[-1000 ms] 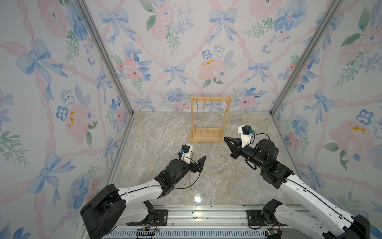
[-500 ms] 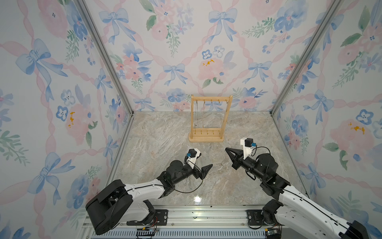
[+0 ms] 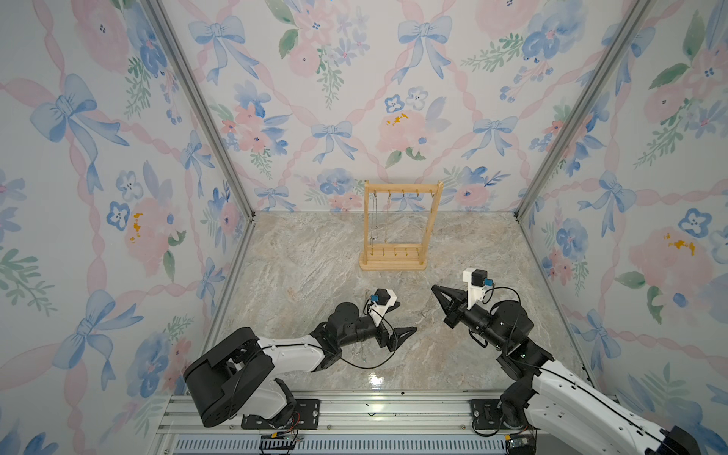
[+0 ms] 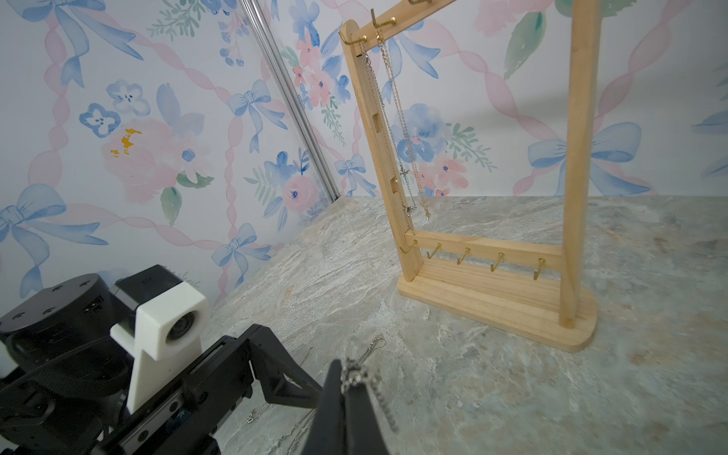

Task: Take the necklace off the jewelry display stand
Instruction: Place the necklace at the center of the board.

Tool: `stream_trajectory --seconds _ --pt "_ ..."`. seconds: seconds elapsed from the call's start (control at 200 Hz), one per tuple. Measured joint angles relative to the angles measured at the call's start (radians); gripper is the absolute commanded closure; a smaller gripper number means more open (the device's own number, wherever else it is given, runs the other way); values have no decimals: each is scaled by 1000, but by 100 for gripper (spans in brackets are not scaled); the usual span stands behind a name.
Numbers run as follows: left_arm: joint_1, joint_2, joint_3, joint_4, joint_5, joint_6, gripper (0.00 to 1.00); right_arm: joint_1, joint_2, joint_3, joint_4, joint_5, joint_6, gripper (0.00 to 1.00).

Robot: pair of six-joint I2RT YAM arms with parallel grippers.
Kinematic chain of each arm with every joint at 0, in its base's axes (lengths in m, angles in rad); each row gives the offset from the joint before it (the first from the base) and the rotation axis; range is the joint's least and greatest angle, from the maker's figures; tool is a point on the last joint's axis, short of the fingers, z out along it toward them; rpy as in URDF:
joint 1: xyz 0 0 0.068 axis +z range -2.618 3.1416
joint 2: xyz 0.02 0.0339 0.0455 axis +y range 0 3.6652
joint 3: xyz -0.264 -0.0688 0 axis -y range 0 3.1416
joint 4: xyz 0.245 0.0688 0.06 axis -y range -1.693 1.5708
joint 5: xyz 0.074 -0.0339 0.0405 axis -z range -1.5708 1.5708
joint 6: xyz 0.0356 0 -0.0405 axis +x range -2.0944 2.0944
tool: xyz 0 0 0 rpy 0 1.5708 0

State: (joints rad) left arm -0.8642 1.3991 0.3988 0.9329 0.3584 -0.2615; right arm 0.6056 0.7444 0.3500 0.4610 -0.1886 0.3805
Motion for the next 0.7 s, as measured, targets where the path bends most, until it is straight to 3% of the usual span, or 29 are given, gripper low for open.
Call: stream_trajectory --seconds 0.515,0.7 --pt "-26 196 182 13 52 -1 15 18 8 0 7 -6 2 100" --pt "-26 249 226 13 63 -7 26 19 7 0 7 -7 2 100"
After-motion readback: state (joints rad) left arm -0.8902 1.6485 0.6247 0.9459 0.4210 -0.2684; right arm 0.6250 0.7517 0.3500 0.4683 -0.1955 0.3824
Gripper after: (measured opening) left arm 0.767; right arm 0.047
